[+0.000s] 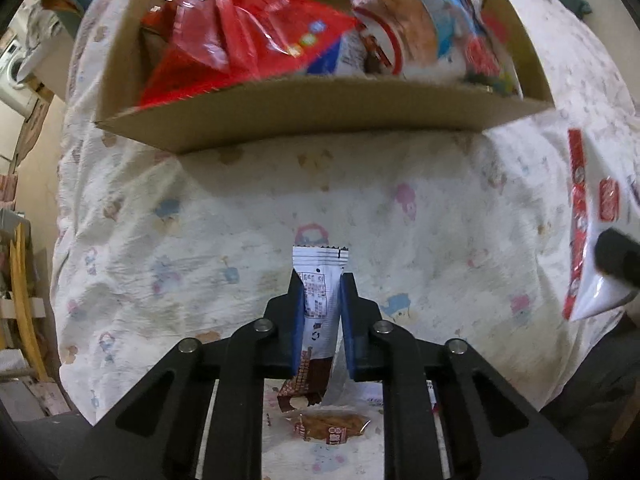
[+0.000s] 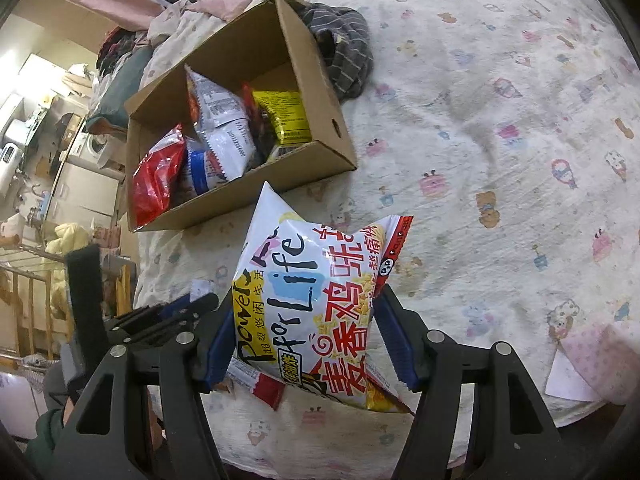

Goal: Organize snacks
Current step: 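Carry the chip bag and white bar into the box and open both tools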

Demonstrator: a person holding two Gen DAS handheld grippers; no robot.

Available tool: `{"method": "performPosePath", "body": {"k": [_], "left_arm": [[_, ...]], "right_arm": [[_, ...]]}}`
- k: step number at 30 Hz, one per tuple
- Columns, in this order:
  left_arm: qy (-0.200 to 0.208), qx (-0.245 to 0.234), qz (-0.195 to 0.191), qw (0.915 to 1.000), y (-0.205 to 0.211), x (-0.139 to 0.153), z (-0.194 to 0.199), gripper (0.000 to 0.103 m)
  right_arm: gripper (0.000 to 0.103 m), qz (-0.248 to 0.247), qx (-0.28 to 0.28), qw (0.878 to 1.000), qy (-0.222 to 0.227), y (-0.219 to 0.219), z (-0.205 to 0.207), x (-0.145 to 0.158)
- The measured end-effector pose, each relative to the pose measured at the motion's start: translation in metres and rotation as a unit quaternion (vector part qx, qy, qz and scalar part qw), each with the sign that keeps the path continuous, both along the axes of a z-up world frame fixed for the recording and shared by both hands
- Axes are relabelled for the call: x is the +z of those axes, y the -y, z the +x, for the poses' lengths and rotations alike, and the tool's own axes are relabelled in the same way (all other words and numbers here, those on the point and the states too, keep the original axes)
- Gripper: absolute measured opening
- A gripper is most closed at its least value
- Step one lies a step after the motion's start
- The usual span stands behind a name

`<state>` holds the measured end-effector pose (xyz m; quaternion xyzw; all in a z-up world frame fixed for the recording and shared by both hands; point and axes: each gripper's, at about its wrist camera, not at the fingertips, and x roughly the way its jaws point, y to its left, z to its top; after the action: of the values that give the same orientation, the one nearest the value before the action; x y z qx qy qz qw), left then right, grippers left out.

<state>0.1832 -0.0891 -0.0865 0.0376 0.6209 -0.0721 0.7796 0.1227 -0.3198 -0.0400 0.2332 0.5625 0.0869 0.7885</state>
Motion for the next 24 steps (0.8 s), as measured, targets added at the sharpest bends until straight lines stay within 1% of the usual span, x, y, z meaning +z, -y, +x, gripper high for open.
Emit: {"method": "performPosePath", "body": {"k": [3,4,5,8,10,12,13,15,18,22,24], "left_arm": [[0.014,0.018,-0.005,0.9997,-0.009,0.007,-0.001,0.013],[0.030,0.024,-0.001,0.9993,-0.013,0.013,-0.001,0.013],[0.055,0.032,0.003,0.9980,-0.017,0.024,-0.002,0.013],[0.126,0.049,0.005,0.9908,-0.029,0.058,-0.005,0.013],[0.150,0.063,0.005,0.9867,-0.040,0.071,-0.006,0.013],[0.155,0.072,0.003,0.9854,-0.048,0.076,-0.007,0.013],[0.153,0.074,0.006,0.9854,-0.051,0.077,-0.011,0.013],[0.147,0.075,0.010,0.9862,-0.062,0.076,-0.007,0.013],[0.145,0.076,0.014,0.9864,-0.073,0.075,-0.019,0.013],[0.165,0.091,0.009,0.9821,-0.093,0.083,-0.033,0.013],[0.173,0.093,0.005,0.9806,-0.100,0.094,-0.034,0.013]], "right_arm": [[0.067,-0.005,0.006,1.000,0.002,-0.005,0.001,0.001],[0.067,-0.003,0.004,1.000,0.001,-0.006,0.001,0.000],[0.067,-0.001,0.003,1.000,0.000,-0.007,0.002,0.000],[0.067,0.007,0.005,1.000,0.004,-0.012,0.005,0.003],[0.067,0.004,0.013,1.000,0.010,-0.019,0.007,0.005],[0.067,0.001,0.022,1.000,0.014,-0.026,0.008,0.006],[0.067,0.000,0.025,1.000,0.014,-0.029,0.009,0.006],[0.067,-0.002,0.032,0.999,0.017,-0.035,0.010,0.007],[0.067,-0.005,0.039,0.999,0.025,-0.043,0.012,0.011],[0.067,-0.002,0.048,0.998,0.043,-0.051,0.010,0.020],[0.067,-0.008,0.053,0.996,0.064,-0.054,0.007,0.033]]}}
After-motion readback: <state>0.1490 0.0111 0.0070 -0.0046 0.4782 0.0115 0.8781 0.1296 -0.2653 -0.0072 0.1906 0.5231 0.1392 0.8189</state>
